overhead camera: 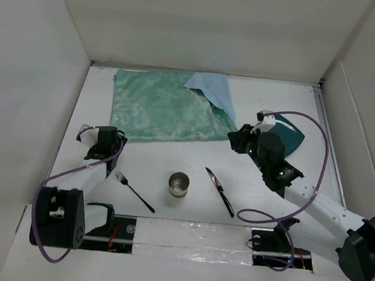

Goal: Set the dinner table for one person

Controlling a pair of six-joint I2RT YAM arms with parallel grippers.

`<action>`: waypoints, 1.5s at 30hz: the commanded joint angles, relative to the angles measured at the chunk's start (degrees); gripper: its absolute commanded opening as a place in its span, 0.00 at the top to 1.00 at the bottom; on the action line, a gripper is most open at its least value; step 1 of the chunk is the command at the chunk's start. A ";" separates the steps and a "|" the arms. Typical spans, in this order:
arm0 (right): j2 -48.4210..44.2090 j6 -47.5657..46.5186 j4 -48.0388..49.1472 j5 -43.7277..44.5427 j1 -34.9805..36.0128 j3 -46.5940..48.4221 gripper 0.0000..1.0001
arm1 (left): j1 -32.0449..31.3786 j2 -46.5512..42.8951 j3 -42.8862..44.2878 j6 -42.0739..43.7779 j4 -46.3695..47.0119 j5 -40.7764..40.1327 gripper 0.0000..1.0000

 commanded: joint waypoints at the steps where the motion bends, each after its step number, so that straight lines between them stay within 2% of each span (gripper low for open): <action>1: -0.68 -0.94 2.13 -1.01 -0.35 -0.23 0.67 | 0.27 6.75 5.20 -2.21 0.95 -3.27 0.41; 2: -0.59 -0.76 2.40 -0.92 -0.35 -0.41 0.66 | 1.14 8.35 6.95 -2.21 0.34 -1.62 0.46; 7: -0.06 -0.15 2.14 -1.18 -2.02 -0.41 0.63 | 3.51 14.87 7.94 -3.70 1.82 -0.20 0.55; 11: -0.59 0.03 2.22 -1.89 -2.02 -0.50 0.63 | 4.13 17.07 8.28 -4.32 4.71 0.42 0.71; 13: -0.77 0.03 2.57 -1.62 -2.02 -0.85 0.63 | 4.66 17.86 10.29 -2.23 4.38 0.24 0.96; 14: -0.77 -0.06 2.75 -1.62 -2.02 -1.02 0.63 | 4.66 17.86 13.70 -1.17 2.11 0.25 1.00; 17: -0.68 0.03 2.57 -2.06 -2.55 -0.85 0.63 | 3.35 14.45 17.50 1.74 0.24 1.30 1.00; 19: -0.24 0.29 3.19 -2.41 -2.55 -0.94 0.63 | 0.29 10.05 17.78 4.63 1.81 0.51 1.00; 20: 0.02 0.21 3.19 -2.85 -2.55 -0.76 0.62 | -0.34 8.91 18.13 5.51 0.34 -0.53 0.99; 21: 0.55 0.29 3.02 -3.29 -2.55 -0.68 0.62 | -0.35 7.24 18.13 5.61 -1.59 -1.68 0.81; 22: 0.64 0.21 2.84 -3.29 -2.55 -0.41 0.62 | -0.35 6.62 17.78 5.61 -1.60 -2.30 0.68; 23: 0.90 0.21 2.75 -3.29 -2.55 -0.24 0.62 | -0.35 6.00 16.47 4.92 -3.17 -3.35 0.42; 24: 1.08 0.21 2.75 -3.20 -2.55 -0.24 0.62 | -0.35 4.95 15.68 4.47 -4.06 -4.23 0.30; 26: 1.86 0.64 2.66 -3.03 -2.55 -0.15 0.62 | -0.35 3.80 12.00 3.94 -4.07 -6.17 0.16; 30: 2.66 0.91 2.75 -2.94 -3.08 -0.23 0.62 | -0.35 1.69 5.66 1.49 0.93 -5.21 0.17; 31: 2.92 0.82 2.75 -3.03 -3.69 -0.06 0.70 | -0.35 1.95 4.95 1.31 1.81 -3.99 0.17; 33: 3.45 0.82 2.40 -3.38 -3.69 0.11 0.79 | -0.35 3.87 4.24 1.13 3.23 -3.27 0.22; 34: 3.54 0.91 2.14 -3.38 -4.22 0.20 0.98 | -0.35 4.84 4.33 0.78 3.32 -3.18 0.25; 35: 3.54 1.00 1.79 -3.12 -4.22 0.20 1.00 | -0.35 5.90 4.59 0.60 3.40 -3.09 0.29; 40: 3.28 1.26 2.05 -3.55 -5.28 -0.06 1.00 | 2.46 12.93 4.25 -2.12 4.54 -1.08 0.33; 45: 2.49 1.17 3.02 -4.17 -5.28 -0.76 0.92 | 3.26 14.25 6.34 -2.21 7.54 -0.72 0.32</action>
